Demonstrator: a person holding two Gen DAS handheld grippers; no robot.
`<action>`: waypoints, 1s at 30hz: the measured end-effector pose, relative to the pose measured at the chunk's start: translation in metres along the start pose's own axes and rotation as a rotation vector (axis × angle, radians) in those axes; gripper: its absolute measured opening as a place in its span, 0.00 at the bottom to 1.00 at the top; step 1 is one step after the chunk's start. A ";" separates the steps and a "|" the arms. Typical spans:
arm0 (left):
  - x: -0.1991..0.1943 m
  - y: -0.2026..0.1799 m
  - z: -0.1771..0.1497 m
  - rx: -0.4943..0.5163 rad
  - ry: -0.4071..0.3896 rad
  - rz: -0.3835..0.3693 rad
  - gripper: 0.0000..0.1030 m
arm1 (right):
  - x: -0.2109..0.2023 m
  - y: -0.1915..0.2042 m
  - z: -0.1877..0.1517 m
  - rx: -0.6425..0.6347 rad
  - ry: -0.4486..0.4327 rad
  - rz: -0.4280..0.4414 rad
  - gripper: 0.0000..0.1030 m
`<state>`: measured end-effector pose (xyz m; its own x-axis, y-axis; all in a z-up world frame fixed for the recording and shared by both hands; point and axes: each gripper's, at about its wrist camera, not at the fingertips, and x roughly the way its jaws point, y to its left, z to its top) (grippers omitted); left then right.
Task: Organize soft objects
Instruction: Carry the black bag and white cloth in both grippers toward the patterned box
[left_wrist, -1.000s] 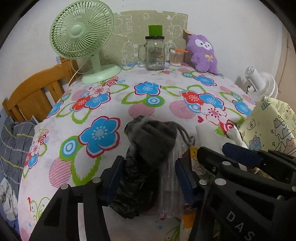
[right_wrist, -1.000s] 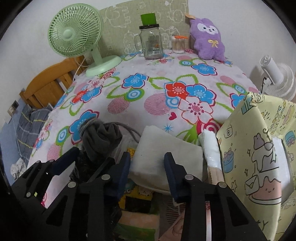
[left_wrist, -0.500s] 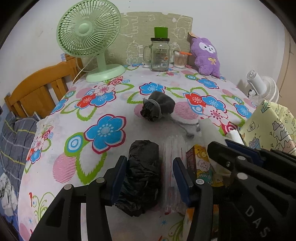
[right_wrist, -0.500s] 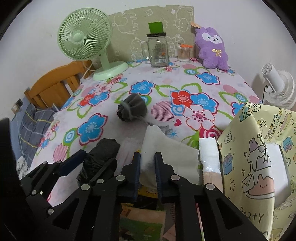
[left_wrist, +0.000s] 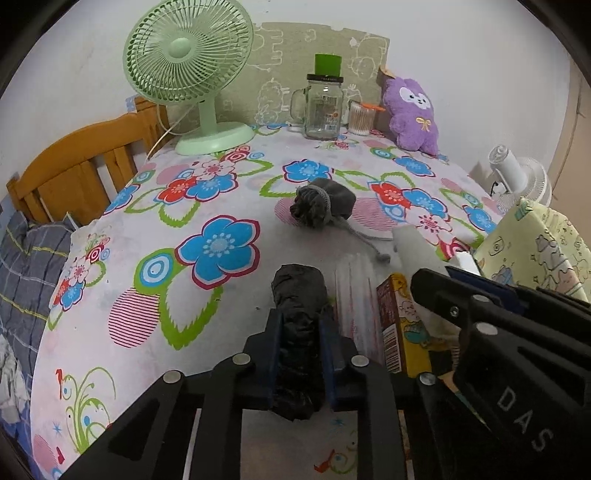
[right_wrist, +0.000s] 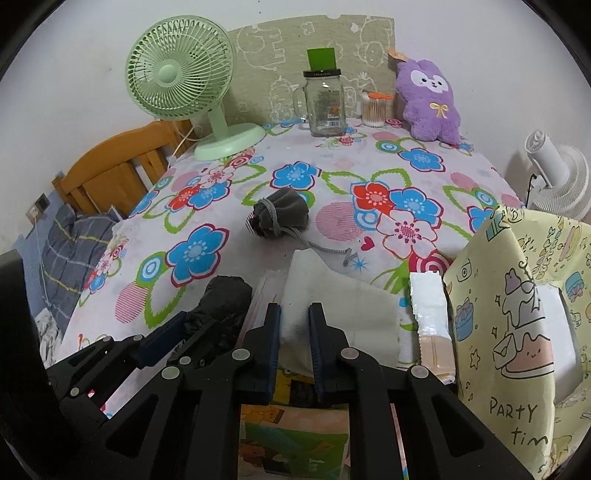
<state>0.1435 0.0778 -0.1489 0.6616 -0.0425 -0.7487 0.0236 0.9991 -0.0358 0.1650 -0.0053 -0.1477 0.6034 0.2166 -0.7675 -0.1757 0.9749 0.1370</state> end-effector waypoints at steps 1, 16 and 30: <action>-0.002 -0.001 0.000 0.001 -0.004 -0.005 0.15 | -0.001 0.001 0.001 -0.003 -0.003 0.001 0.17; -0.047 -0.012 0.016 0.010 -0.090 -0.022 0.15 | -0.040 0.003 0.006 -0.021 -0.069 0.005 0.17; -0.090 -0.027 0.023 0.009 -0.158 -0.013 0.15 | -0.091 0.001 0.012 -0.055 -0.145 0.018 0.17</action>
<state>0.1007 0.0546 -0.0651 0.7710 -0.0545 -0.6345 0.0388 0.9985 -0.0385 0.1193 -0.0234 -0.0701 0.7052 0.2428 -0.6662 -0.2269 0.9674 0.1124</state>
